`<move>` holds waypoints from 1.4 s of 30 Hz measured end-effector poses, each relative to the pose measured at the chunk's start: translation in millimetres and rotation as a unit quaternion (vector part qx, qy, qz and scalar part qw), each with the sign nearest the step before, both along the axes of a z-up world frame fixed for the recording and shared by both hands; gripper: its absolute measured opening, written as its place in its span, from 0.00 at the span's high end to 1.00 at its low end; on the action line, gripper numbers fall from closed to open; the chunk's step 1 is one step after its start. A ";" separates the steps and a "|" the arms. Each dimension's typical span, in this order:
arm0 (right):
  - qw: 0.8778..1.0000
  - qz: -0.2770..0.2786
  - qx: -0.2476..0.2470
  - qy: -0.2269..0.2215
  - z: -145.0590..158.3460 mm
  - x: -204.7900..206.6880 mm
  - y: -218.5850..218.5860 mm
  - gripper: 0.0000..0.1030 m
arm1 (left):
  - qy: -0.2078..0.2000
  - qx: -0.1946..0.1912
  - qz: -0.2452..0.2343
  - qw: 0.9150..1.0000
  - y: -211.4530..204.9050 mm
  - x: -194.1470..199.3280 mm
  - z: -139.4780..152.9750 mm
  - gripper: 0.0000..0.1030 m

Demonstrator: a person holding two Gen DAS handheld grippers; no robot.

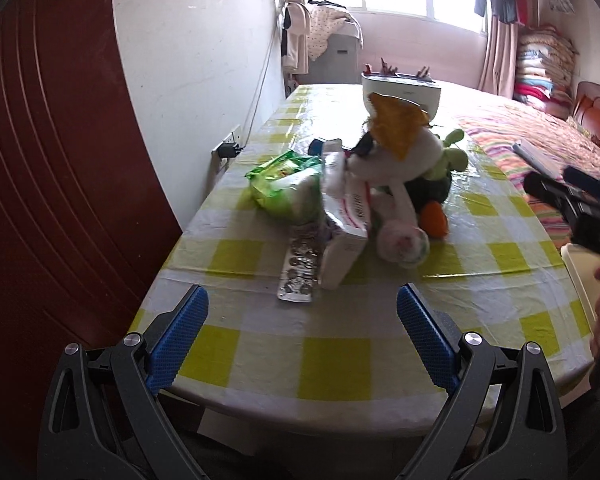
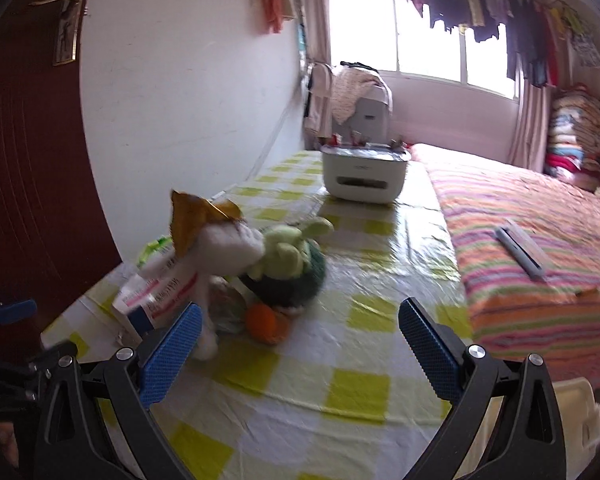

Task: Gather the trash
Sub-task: 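Grasp the white medicine box with the left tool while the right tool grasps the yellow snack bag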

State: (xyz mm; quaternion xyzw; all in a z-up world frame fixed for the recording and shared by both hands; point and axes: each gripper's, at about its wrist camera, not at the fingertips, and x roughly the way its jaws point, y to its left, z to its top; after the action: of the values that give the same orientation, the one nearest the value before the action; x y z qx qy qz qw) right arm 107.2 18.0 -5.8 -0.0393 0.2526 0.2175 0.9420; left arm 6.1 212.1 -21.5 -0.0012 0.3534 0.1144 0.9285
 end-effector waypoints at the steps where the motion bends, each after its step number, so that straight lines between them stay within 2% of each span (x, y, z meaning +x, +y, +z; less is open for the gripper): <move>1: 1.000 0.011 -0.003 -0.004 3.2 3.9 9.0 0.07 | -0.001 0.000 0.000 1.000 1.8 0.1 -0.2 0.09; 7: 0.992 0.092 -0.069 -0.059 20.3 28.0 76.4 0.07 | 0.009 -0.010 -0.006 1.000 4.4 3.7 -6.7 0.09; 13: 0.981 0.136 -0.127 -0.057 12.9 55.6 119.5 0.10 | 0.018 -0.025 0.003 1.000 14.6 4.0 -12.1 0.09; 14: 0.979 0.140 -0.137 -0.052 9.8 59.1 123.7 0.15 | 0.020 -0.029 0.004 0.999 16.1 4.6 -13.2 0.09; 16: 0.976 0.156 -0.150 -0.021 0.8 69.1 131.1 0.54 | 0.023 -0.034 0.005 0.999 18.8 5.8 -14.6 0.09; 17: 0.976 0.156 -0.150 -0.010 -2.3 75.2 131.9 0.54 | 0.023 -0.034 0.007 0.999 19.8 6.2 -15.0 0.09; 19: 0.976 0.160 -0.148 0.008 -7.1 77.9 129.9 0.58 | 0.023 -0.035 0.011 0.999 21.6 7.3 -15.1 0.09; 21: 0.978 0.157 -0.138 -0.006 -5.1 71.3 124.8 0.61 | 0.023 -0.034 0.013 0.999 23.1 9.9 -14.4 0.09; 25: 0.984 0.152 -0.085 -0.034 10.2 49.1 105.9 0.71 | 0.017 -0.040 0.015 0.999 28.1 18.9 -9.3 0.09; 30: 0.987 0.142 -0.035 -0.063 26.8 21.2 78.8 0.72 | 0.025 -0.076 0.002 0.997 31.8 44.1 2.5 0.09; 33: 0.989 0.134 -0.014 -0.067 31.6 8.7 62.4 0.72 | 0.045 -0.082 0.002 0.996 30.7 63.1 2.0 0.09; 38: 0.991 0.112 0.016 -0.065 29.2 -3.9 35.3 0.72 | 0.107 -0.052 -0.005 0.993 22.7 102.8 -16.0 0.09; 42: 0.992 0.104 0.026 -0.062 25.7 -9.5 21.1 0.72 | 0.156 -0.024 -0.012 0.987 16.4 130.8 -34.9 0.10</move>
State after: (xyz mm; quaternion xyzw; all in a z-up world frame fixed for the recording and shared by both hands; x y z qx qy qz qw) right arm 97.7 39.1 19.9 -0.0541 0.1823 0.3183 0.9287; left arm 136.8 228.5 -56.5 -0.0016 0.4966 0.0937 0.8629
